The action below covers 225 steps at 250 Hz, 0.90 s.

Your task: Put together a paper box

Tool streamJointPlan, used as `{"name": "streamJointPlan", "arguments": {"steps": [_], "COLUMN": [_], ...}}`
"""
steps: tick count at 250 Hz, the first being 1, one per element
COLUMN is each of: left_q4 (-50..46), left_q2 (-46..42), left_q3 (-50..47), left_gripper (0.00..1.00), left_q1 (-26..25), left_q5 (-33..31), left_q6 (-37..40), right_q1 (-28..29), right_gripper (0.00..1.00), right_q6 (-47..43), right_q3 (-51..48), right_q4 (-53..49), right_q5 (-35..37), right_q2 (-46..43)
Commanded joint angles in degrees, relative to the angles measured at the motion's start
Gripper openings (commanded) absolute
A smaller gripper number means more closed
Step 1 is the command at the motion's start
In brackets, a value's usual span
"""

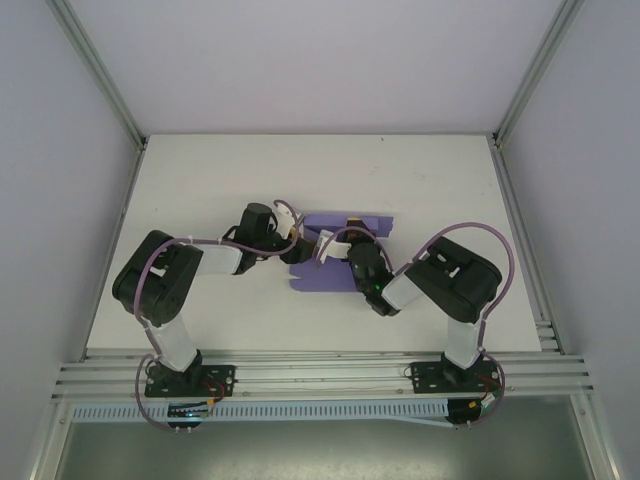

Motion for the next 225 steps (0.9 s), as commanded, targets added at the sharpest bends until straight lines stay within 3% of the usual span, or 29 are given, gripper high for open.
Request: {"name": "streamJointPlan", "arguments": {"steps": [1, 26, 59, 92, 118, 139, 164, 180, 196, 225], "left_q4": [6.1, 8.4, 8.9, 7.1, 7.0, 6.6, 4.2, 8.9, 14.7, 18.1], "left_q2": [1.3, 0.1, 0.3, 1.4, 2.0, 2.7, 4.3, 4.5, 4.3, 4.1], "left_q3": [-0.1, -0.9, -0.5, 1.8, 2.8, 3.6, 5.3, 3.2, 1.2, 0.0], "left_gripper": [0.68, 0.69, 0.71, 0.74, 0.76, 0.68, 0.68, 0.68, 0.56, 0.46], "left_q1": [-0.2, -0.2, -0.2, -0.2, -0.2, -0.2, -0.3, -0.7, -0.8, -0.9], "left_q5": [-1.5, 4.5, 4.3, 9.5, 9.7, 7.5, 4.5, 1.7, -0.9, -1.3], "left_q6": [0.7, 1.7, 3.8, 5.4, 5.3, 4.5, 3.2, 1.1, -1.0, -1.0], "right_q1": [1.7, 1.5, 1.5, 1.6, 1.5, 1.5, 1.7, 1.9, 2.1, 2.1], "right_gripper": [0.00, 0.00, 0.00, 0.00, 0.00, 0.00, 0.00, 0.00, 0.00, 0.00], "right_q6": [2.1, 2.9, 3.6, 4.1, 4.7, 4.7, 5.2, 5.5, 5.6, 5.8], "right_q3": [-1.4, -1.7, -1.6, -1.4, -1.3, -1.3, -1.3, -1.3, -1.4, -1.5], "right_q4": [-2.5, -4.9, -6.2, -7.3, -7.8, -7.8, -8.3, -8.2, -7.4, -8.1], "right_q5": [-2.3, -3.1, -3.7, -4.4, -4.3, -4.0, -4.3, -4.4, -4.3, -4.5], "right_q2": [-1.1, -2.0, -2.2, -2.2, -2.2, -2.3, -2.3, -2.2, -1.9, -2.0]}}
